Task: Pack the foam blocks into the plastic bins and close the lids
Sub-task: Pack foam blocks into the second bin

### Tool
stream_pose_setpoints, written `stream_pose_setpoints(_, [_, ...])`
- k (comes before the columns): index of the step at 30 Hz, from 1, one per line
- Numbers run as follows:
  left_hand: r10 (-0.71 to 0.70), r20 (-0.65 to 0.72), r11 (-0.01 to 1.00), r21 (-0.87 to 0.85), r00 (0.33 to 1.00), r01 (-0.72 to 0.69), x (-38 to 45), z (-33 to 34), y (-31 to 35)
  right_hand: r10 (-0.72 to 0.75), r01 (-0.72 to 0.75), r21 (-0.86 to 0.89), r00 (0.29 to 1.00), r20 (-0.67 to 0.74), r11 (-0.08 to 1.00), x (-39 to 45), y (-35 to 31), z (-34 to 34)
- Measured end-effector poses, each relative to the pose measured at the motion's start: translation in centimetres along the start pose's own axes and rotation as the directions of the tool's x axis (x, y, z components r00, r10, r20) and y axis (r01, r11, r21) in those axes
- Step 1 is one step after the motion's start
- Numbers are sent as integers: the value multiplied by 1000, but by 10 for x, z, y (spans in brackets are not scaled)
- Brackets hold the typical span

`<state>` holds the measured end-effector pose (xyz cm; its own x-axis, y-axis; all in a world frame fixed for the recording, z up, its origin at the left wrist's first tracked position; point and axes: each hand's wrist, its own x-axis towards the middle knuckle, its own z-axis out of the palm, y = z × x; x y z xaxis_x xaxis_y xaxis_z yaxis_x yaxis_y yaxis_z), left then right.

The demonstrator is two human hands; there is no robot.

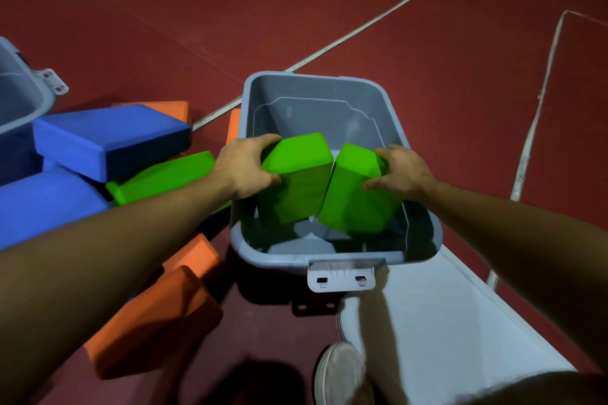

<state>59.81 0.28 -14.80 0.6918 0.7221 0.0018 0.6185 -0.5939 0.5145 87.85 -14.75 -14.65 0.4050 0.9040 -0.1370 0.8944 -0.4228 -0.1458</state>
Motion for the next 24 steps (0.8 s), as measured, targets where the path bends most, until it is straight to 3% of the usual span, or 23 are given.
stream_pose_setpoints(4, [118, 178, 988, 81, 977, -134, 5, -5, -6, -162, 171, -58, 977, 136, 983, -8, 2, 2])
stream_pose_setpoints(10, [46, 156, 972, 220, 987, -80, 2, 16, -9, -216, 214, -101, 976, -14, 972, -3, -1, 1])
stream_pose_setpoints(15, [30, 215, 953, 288, 976, -93, -6, 36, -3, -158, 181, -135, 974, 164, 974, -5, 2, 14])
stream_pose_setpoints(24, [49, 236, 900, 411, 970, -145, -8, 44, -2, -160, 203, -159, 955, 249, 966, -8, 7, 26])
